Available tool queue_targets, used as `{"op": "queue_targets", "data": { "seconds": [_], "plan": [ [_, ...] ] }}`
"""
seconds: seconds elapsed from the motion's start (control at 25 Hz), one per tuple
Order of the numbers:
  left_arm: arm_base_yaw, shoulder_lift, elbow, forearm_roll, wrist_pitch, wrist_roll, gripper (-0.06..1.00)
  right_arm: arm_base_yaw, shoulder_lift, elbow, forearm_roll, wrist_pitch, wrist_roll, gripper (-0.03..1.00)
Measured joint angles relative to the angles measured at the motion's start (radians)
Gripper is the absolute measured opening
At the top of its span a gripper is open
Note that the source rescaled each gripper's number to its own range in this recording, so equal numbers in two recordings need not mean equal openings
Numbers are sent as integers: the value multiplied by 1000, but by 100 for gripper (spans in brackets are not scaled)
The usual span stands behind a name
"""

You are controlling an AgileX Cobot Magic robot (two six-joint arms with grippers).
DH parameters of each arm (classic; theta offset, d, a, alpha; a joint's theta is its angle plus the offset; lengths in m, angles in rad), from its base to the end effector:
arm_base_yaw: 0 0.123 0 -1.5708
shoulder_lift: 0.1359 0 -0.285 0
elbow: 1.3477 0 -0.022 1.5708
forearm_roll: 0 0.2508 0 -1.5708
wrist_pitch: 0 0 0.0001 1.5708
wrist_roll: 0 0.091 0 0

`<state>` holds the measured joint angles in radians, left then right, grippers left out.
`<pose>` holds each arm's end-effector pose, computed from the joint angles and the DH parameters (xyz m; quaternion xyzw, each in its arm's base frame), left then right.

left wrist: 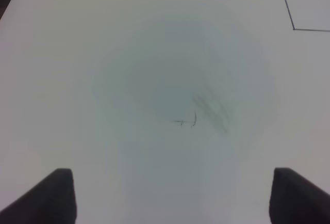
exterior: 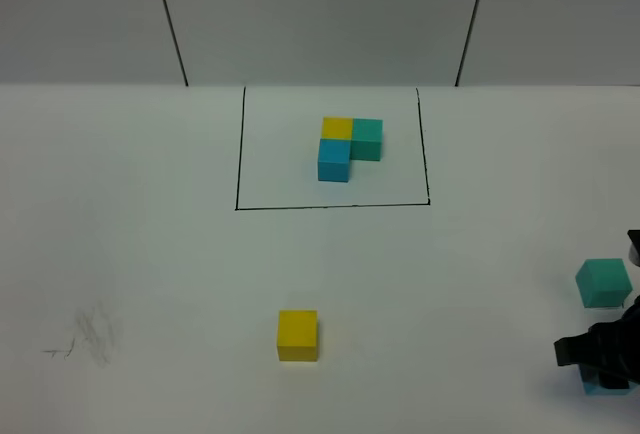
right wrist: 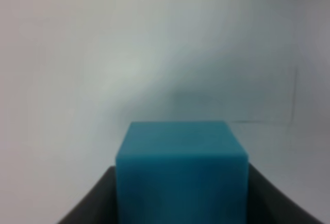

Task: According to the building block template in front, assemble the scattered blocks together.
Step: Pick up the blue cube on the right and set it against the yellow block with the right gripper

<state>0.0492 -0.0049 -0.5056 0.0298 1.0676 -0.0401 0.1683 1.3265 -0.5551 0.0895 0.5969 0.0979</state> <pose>-0.0067 0.0021 0.2783 -0.0387 0.8513 0.0173 0.5229 0.1998 0.0386 0.1778 -0.0018 0.9891 0.0491 0.1389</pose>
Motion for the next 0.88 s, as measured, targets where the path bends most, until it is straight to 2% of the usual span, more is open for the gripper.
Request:
{"op": "queue_targets", "data": {
  "seconds": [0.16,0.24,0.52,0.68,0.88],
  "plan": [
    [0,0,0,0,0,0,67,178,-107,0,-77,79,227,22],
    [0,0,0,0,0,0,67,288,-127,0,-158,114,398,22],
    [0,0,0,0,0,0,67,679,-126,0,-437,106,984,22],
    [0,0,0,0,0,0,67,825,-57,0,-488,98,1154,22],
    [0,0,0,0,0,0,67,906,100,-60,-466,86,1221,22]
  ]
}}
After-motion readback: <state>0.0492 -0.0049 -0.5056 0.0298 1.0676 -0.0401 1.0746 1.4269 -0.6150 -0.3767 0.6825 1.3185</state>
